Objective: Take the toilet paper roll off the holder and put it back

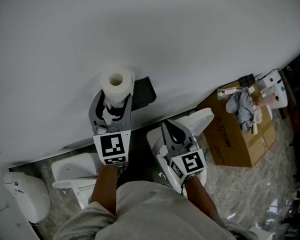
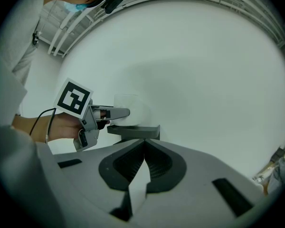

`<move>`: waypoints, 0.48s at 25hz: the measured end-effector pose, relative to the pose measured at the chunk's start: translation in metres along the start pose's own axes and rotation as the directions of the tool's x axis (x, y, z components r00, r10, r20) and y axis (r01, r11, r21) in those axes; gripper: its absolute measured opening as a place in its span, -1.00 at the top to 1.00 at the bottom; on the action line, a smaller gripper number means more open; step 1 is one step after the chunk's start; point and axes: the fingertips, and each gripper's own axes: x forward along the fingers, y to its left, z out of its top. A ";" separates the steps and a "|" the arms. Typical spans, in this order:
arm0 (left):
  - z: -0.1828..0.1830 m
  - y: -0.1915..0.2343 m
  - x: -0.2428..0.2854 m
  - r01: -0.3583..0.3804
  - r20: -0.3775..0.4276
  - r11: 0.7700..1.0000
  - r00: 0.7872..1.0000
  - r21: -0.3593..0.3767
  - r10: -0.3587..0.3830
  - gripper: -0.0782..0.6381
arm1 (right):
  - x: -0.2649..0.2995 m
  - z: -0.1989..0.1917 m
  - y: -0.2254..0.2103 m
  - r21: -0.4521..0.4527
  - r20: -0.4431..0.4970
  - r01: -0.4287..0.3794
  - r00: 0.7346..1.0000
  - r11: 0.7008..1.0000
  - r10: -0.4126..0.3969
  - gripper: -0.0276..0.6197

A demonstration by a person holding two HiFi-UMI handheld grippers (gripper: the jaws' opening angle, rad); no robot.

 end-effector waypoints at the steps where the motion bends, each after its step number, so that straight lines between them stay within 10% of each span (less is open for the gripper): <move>1: -0.002 0.000 0.000 0.001 -0.007 1.000 1.000 -0.001 -0.001 -0.12 | 0.000 0.000 0.000 0.001 0.001 0.000 1.000 1.000 0.000 0.90; 12: -0.006 0.000 0.001 0.005 -0.012 1.000 1.000 -0.007 -0.006 -0.12 | 0.004 -0.004 0.001 0.012 -0.003 -0.003 1.000 1.000 0.003 0.90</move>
